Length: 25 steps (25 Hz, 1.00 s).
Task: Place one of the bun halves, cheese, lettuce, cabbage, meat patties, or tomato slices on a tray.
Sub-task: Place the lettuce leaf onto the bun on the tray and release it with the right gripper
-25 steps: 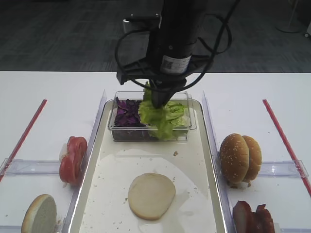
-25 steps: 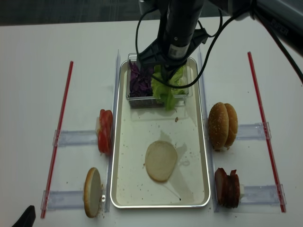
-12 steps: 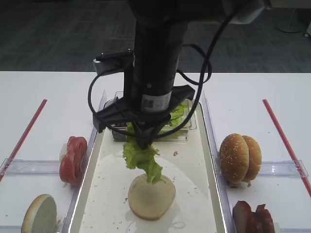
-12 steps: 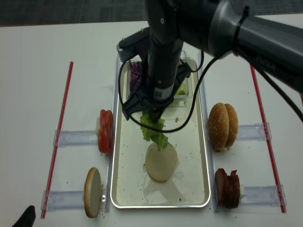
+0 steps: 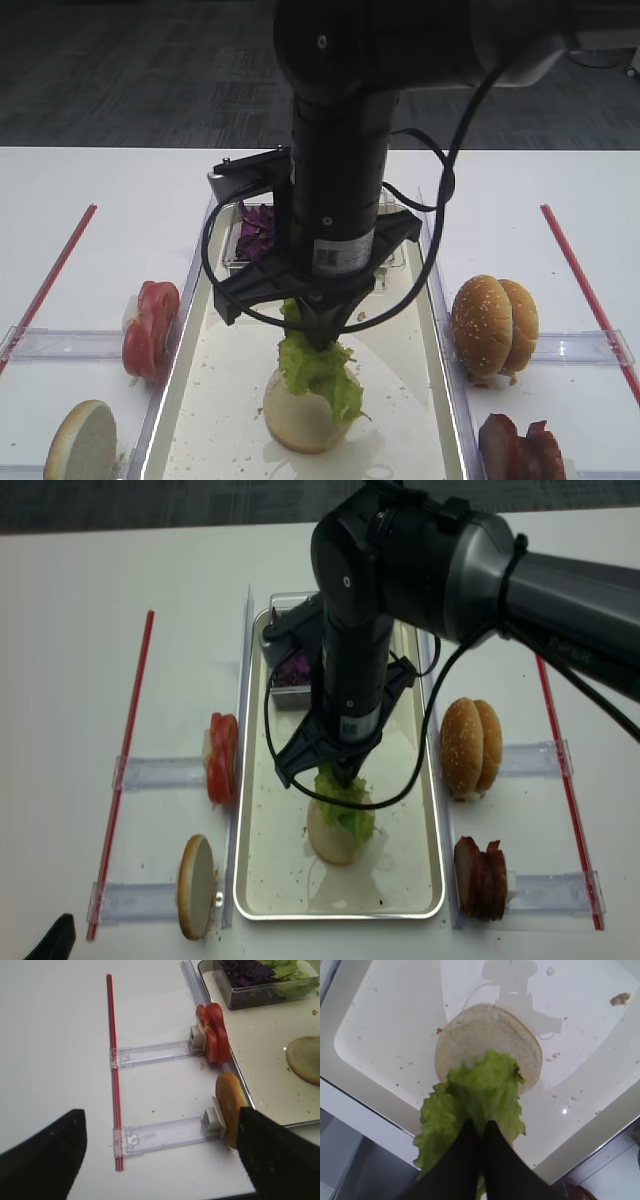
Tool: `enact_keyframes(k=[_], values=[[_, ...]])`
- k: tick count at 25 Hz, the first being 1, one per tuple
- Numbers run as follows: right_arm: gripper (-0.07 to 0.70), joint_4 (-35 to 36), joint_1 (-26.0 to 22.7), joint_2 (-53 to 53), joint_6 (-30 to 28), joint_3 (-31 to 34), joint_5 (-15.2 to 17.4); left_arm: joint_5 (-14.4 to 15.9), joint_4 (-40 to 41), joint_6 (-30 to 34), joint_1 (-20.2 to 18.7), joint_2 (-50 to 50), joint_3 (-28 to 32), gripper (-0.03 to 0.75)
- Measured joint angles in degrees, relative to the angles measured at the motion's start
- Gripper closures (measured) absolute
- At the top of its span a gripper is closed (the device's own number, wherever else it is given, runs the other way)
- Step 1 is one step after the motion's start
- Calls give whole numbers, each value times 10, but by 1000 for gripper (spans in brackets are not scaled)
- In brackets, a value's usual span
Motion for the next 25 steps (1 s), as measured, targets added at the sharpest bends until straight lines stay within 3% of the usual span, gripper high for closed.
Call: enact_keyframes(k=[25], values=[[578,1,0,30,-15,8,-3,0,0,0,0,0,0,151]])
